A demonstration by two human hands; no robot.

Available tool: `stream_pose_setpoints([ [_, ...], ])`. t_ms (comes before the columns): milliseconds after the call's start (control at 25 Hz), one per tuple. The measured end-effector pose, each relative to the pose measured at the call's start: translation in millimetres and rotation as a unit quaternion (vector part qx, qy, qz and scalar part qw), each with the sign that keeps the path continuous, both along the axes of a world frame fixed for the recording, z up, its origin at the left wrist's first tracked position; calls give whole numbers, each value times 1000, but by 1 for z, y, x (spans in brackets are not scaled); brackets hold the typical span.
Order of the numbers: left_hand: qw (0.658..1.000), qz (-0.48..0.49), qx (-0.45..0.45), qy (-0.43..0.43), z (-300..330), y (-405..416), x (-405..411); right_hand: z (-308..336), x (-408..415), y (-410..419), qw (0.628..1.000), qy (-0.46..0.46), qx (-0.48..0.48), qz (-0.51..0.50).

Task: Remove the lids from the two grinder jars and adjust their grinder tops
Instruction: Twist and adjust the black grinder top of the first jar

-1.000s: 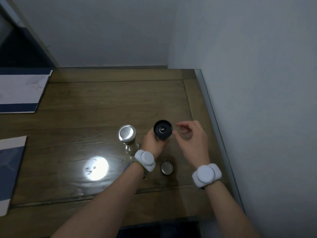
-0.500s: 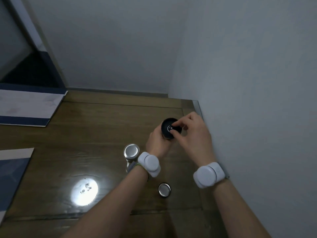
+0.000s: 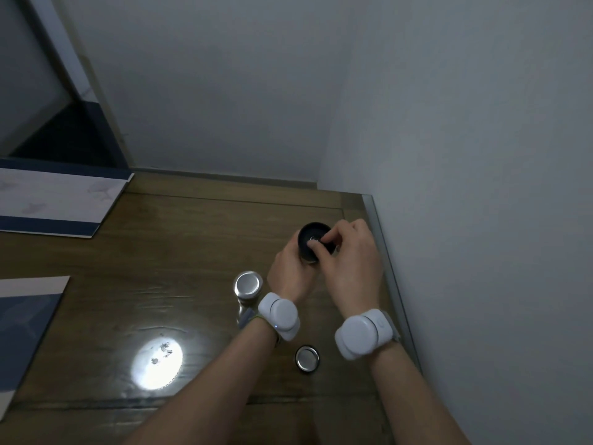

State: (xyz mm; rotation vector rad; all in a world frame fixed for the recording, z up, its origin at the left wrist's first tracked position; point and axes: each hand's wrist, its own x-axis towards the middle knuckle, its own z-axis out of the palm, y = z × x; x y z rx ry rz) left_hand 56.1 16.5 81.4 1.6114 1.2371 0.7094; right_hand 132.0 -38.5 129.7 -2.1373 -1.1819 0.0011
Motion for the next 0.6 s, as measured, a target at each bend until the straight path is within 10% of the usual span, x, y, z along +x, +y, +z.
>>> stream_pose_setpoints([
  [600,1000,-10,-3,21,11,-9,6,-5,-14,6,996,16,33,-85],
])
